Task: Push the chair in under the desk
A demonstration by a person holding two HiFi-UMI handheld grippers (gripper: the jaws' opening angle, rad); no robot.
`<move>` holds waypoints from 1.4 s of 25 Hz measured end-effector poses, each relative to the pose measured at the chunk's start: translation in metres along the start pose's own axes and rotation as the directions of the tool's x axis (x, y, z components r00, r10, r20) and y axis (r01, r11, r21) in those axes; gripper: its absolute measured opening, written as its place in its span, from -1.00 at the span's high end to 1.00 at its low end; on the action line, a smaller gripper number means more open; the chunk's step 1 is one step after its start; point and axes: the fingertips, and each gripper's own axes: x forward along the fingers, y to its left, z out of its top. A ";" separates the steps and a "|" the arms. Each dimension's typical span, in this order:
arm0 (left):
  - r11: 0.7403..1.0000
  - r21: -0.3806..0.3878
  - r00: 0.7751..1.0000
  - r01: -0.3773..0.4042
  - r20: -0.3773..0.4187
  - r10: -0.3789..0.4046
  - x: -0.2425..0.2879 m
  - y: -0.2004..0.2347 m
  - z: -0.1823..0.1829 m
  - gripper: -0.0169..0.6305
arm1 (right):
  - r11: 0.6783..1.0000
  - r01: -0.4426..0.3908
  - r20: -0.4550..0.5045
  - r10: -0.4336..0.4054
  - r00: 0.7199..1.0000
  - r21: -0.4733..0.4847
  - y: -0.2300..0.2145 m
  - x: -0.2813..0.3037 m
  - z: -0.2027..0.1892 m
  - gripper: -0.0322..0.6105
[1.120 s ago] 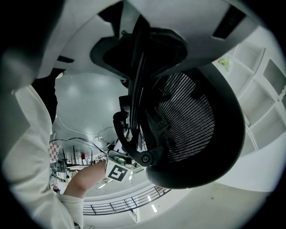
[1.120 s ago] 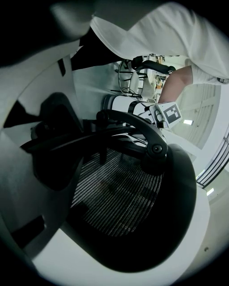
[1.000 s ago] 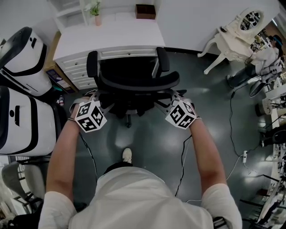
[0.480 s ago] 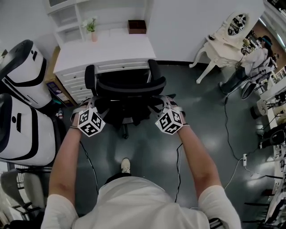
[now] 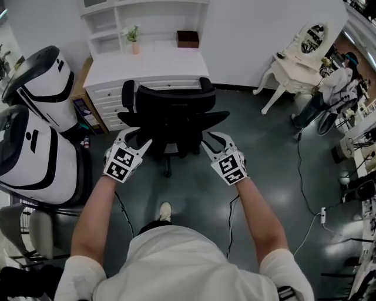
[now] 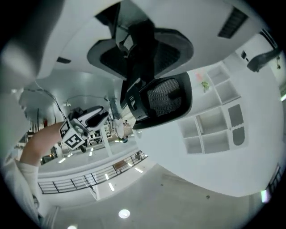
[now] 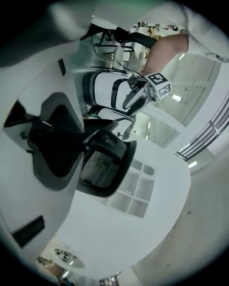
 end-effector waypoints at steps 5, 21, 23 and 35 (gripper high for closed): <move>0.978 -0.206 0.997 0.036 0.079 -0.020 -0.043 -0.056 -0.002 0.36 | 0.990 -0.024 0.065 0.015 0.998 0.142 0.042 -0.052 0.009 0.48; 0.939 -0.338 0.996 0.055 0.078 -0.030 -0.166 -0.212 -0.032 0.89 | 0.933 -0.062 0.134 0.015 0.991 0.354 0.174 -0.191 0.008 0.79; 0.937 -0.345 0.996 0.060 0.084 -0.033 -0.178 -0.225 -0.032 0.94 | 0.925 -0.063 0.133 0.014 0.991 0.374 0.185 -0.203 0.007 0.81; 0.911 -0.388 0.989 0.140 0.103 -0.108 -0.249 -0.271 -0.055 0.96 | 0.884 -0.061 0.064 0.035 0.997 0.464 0.268 -0.248 -0.004 0.86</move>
